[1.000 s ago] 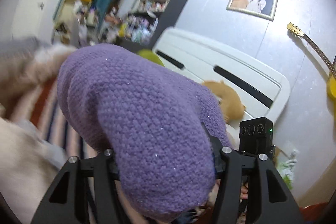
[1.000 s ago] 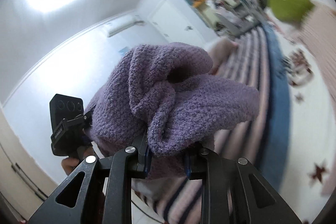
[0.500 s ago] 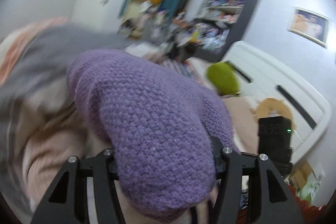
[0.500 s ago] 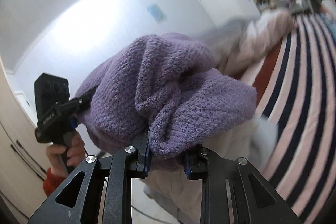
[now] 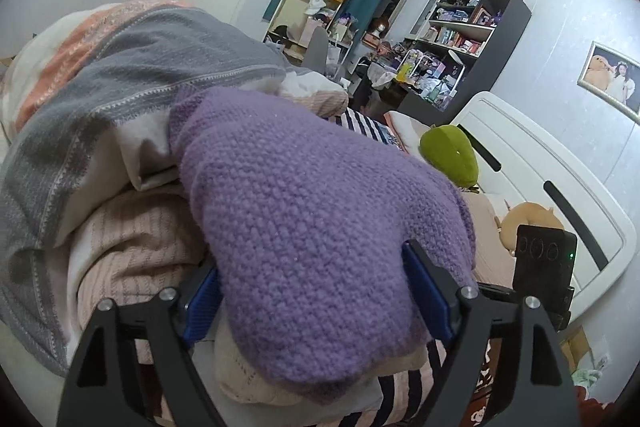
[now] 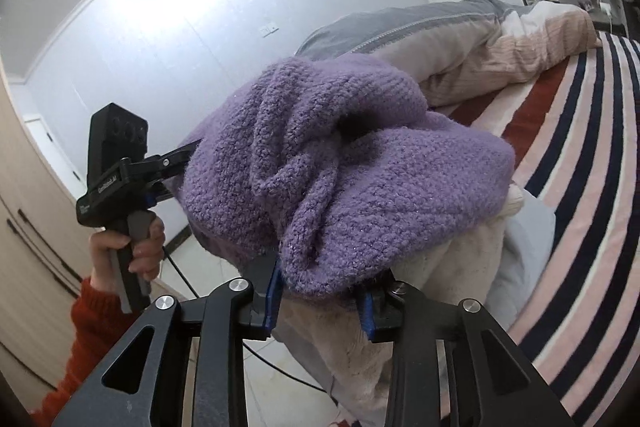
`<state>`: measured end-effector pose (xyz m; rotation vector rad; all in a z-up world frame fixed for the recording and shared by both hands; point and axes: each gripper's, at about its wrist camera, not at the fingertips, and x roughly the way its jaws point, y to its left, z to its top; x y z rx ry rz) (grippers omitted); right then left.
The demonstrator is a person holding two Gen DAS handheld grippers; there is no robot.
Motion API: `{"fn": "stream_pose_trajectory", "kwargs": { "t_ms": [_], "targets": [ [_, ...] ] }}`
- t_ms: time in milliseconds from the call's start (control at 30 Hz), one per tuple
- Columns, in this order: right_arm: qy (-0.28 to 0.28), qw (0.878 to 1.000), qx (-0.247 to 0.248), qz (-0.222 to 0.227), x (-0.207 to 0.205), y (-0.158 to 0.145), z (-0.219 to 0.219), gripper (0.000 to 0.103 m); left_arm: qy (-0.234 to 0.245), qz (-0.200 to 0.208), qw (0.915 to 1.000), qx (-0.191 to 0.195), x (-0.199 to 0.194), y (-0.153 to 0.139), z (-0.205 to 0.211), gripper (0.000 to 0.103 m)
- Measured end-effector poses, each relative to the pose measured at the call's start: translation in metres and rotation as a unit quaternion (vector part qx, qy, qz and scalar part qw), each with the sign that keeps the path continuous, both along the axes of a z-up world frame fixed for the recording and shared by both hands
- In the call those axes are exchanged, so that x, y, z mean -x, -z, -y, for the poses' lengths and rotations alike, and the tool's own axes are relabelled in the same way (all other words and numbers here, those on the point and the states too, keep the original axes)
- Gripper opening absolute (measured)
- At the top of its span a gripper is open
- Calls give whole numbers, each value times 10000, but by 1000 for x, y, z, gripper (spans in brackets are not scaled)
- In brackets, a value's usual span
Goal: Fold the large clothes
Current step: 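Lift the rolled cardigan with both tools and carry it onto the clothes pile, then open both tools and release the cardigan on the pile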
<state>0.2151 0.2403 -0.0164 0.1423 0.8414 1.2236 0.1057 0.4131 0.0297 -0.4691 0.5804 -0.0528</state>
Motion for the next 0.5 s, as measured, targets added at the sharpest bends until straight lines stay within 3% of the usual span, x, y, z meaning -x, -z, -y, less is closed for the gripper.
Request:
{"fn": "stream_pose_trajectory", "kwargs": {
  "t_ms": [233,500],
  "targets": [
    [96,9999,85,97,6,-6,20,47,-299,104,9989,-357,15,-13,11,81],
    [197,9992,156,318,7,-9,43,49,-670,304,9922,-1005,47,-35,26,84]
  ]
}}
